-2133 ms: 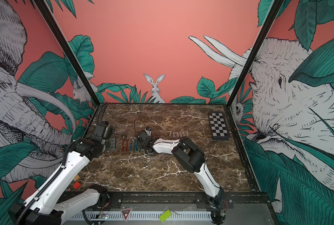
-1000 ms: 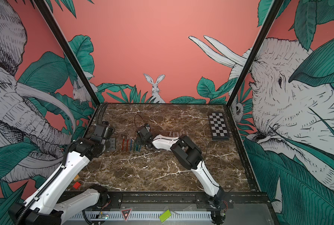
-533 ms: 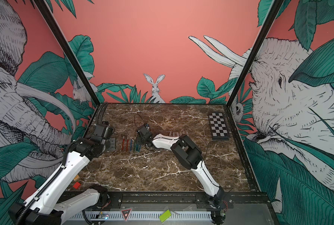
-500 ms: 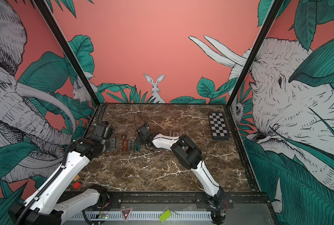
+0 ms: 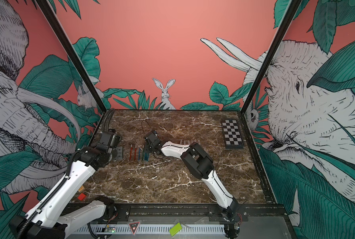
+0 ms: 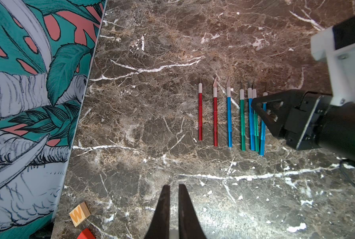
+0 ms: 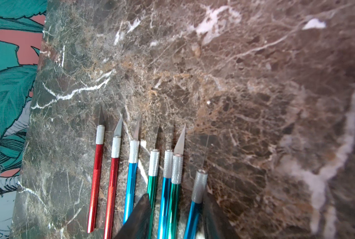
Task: Remove protective caps from carving knives
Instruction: Place the carving knife at the center of the board.
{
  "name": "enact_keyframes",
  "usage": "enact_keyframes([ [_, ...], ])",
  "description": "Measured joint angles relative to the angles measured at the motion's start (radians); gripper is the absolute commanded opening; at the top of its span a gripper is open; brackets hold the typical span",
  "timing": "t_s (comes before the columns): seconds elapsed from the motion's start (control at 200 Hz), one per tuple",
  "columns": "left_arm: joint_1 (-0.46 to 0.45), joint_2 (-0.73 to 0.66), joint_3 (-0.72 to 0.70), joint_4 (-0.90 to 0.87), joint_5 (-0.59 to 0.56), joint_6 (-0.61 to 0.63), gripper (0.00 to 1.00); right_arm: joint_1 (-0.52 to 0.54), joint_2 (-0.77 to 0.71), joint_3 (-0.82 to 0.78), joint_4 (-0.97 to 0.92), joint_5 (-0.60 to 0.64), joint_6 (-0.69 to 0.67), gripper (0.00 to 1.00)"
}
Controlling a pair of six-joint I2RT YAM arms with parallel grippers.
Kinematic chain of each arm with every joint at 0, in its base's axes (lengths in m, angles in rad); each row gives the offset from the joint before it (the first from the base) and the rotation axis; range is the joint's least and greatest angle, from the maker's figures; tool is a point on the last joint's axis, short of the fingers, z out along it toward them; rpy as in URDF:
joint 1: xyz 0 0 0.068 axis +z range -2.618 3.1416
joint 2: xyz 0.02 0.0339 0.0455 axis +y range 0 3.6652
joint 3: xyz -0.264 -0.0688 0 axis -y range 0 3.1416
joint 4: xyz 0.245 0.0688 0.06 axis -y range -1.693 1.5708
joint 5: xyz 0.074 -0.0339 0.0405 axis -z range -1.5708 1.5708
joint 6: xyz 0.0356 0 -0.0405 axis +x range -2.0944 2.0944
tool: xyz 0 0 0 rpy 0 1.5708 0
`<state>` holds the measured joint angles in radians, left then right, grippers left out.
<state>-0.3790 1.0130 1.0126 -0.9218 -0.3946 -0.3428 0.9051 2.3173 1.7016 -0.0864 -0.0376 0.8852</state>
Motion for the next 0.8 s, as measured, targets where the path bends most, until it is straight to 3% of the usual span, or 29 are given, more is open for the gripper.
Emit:
enact_keyframes([
  [0.22,0.0,0.002,0.0,0.0,0.001,0.0,0.0,-0.004,-0.117,-0.098,-0.065,0.046,-0.048,0.66],
  [0.36,0.0,0.005,0.0,0.0,0.025,-0.002,0.0,-0.005,-0.302,-0.182,-0.1,0.097,-0.105,0.89],
  [0.385,-0.001,0.006,0.0,0.0,0.034,-0.002,0.0,-0.005,-0.351,-0.206,-0.101,0.111,-0.118,0.98],
  [0.565,-0.074,0.09,0.068,-0.017,0.084,-0.032,0.0,-0.006,-0.716,-0.433,-0.097,0.237,-0.183,0.99],
  [0.695,-0.204,0.231,0.196,-0.018,0.103,-0.072,0.0,-0.008,-0.975,-0.643,-0.139,0.363,-0.221,0.99],
  [0.8,-0.249,0.37,0.302,-0.013,0.146,-0.097,0.0,-0.01,-1.132,-0.769,-0.229,0.448,-0.247,0.99],
])
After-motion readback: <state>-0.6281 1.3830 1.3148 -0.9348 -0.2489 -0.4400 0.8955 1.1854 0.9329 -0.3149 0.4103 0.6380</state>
